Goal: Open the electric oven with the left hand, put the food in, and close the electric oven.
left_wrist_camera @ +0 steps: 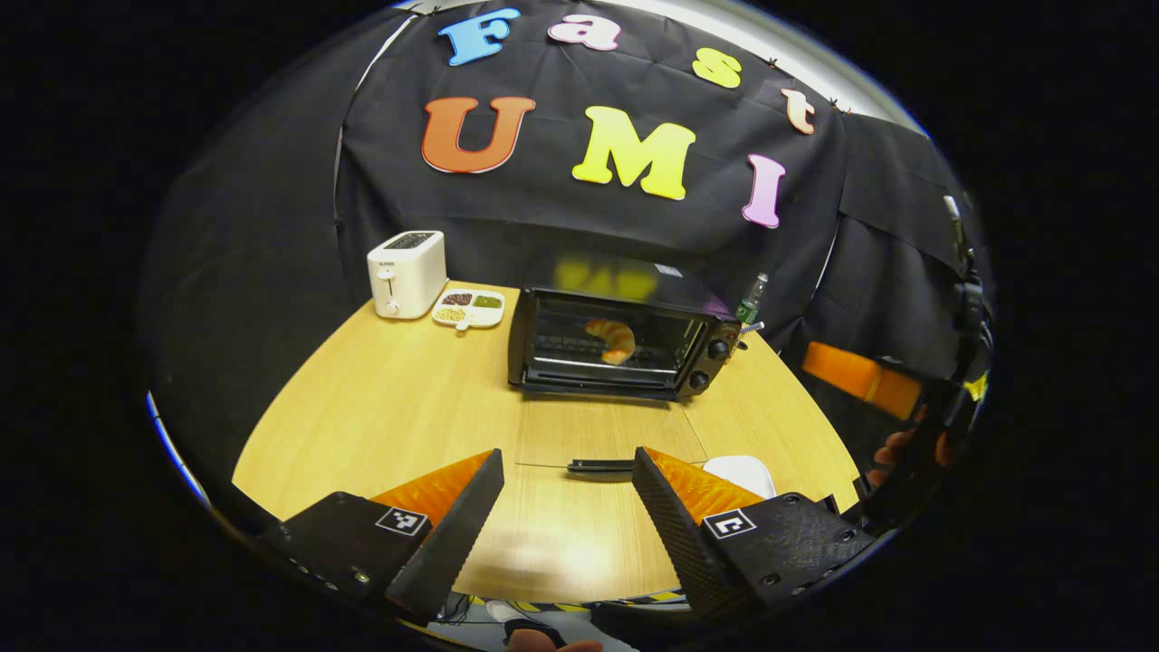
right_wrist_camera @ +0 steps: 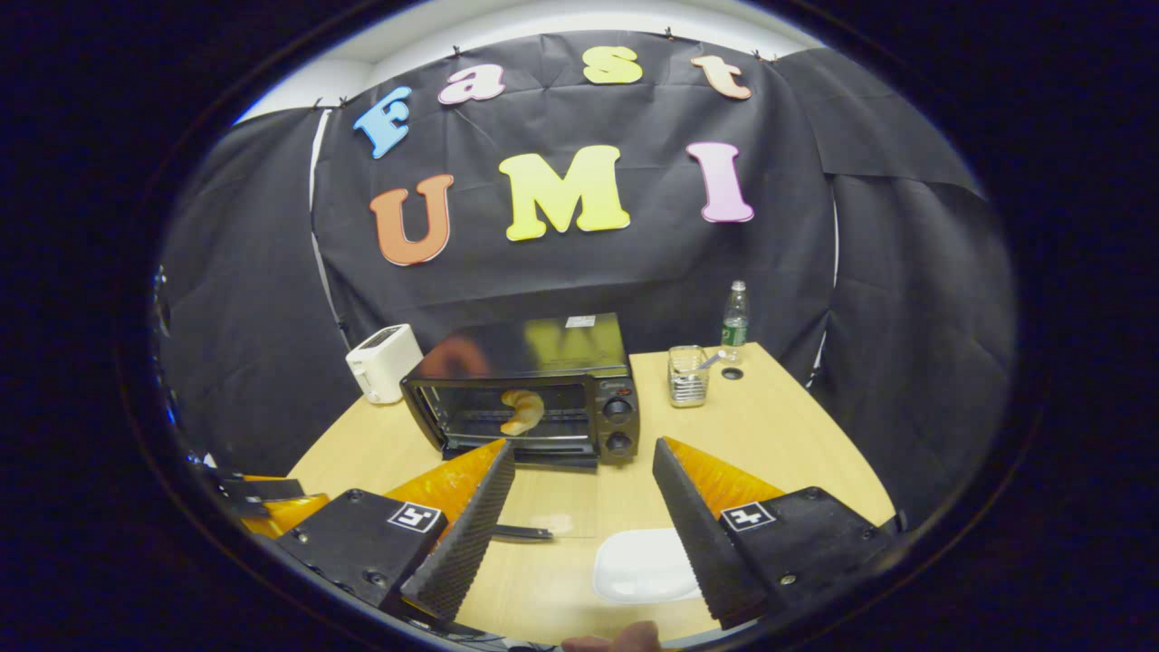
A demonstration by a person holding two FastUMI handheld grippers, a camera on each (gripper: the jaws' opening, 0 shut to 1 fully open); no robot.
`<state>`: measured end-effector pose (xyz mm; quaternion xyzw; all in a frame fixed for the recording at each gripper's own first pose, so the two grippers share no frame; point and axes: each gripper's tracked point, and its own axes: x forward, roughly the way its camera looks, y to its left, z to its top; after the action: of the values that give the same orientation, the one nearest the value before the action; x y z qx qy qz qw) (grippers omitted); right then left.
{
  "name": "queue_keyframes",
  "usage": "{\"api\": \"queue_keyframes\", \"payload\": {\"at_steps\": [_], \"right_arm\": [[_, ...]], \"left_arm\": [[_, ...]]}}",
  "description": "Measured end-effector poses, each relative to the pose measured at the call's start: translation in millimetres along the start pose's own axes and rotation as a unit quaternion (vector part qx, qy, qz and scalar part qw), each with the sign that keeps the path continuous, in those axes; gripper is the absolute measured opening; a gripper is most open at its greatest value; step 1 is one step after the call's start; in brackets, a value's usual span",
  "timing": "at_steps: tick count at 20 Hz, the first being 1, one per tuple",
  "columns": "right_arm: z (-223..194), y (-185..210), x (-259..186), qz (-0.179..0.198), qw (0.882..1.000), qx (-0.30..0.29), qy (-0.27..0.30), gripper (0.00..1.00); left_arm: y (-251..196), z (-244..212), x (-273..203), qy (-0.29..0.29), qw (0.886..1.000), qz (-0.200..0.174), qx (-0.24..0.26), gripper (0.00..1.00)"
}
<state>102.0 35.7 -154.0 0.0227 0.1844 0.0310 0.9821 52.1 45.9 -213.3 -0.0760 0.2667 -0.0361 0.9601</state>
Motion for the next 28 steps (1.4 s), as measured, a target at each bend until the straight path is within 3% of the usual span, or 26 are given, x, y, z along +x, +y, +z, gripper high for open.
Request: {"api": "queue_keyframes", "payload": {"at_steps": [9, 16, 19, 20, 21, 28], "right_arm": [[-11, -98, -70, -0.078, 0.997, -0.011, 0.022, 0.96], [-34, -144, -100, -0.127, 0.990, -0.004, 0.065, 0.96], [-30, -151, -95, -0.130, 0.989, -0.006, 0.071, 0.96], [-27, -151, -93, -0.128, 0.989, -0.006, 0.071, 0.96], [-25, -150, -89, -0.125, 0.990, -0.006, 0.070, 0.96], [-23, -133, -63, -0.085, 0.993, -0.019, 0.083, 0.97]], "left_arm": [[-52, -76, 84, 0.055, 0.998, -0.021, -0.003, 0.95], [-63, -121, 134, 0.102, 0.995, -0.008, -0.002, 0.95], [-64, -125, 145, 0.108, 0.994, -0.005, 0.006, 0.95], [-63, -127, 147, 0.111, 0.994, -0.001, 0.007, 0.82], [-63, -124, 152, 0.105, 0.994, 0.002, 0.012, 0.96], [-60, -117, 155, 0.120, 0.993, 0.016, 0.007, 0.92]]}}
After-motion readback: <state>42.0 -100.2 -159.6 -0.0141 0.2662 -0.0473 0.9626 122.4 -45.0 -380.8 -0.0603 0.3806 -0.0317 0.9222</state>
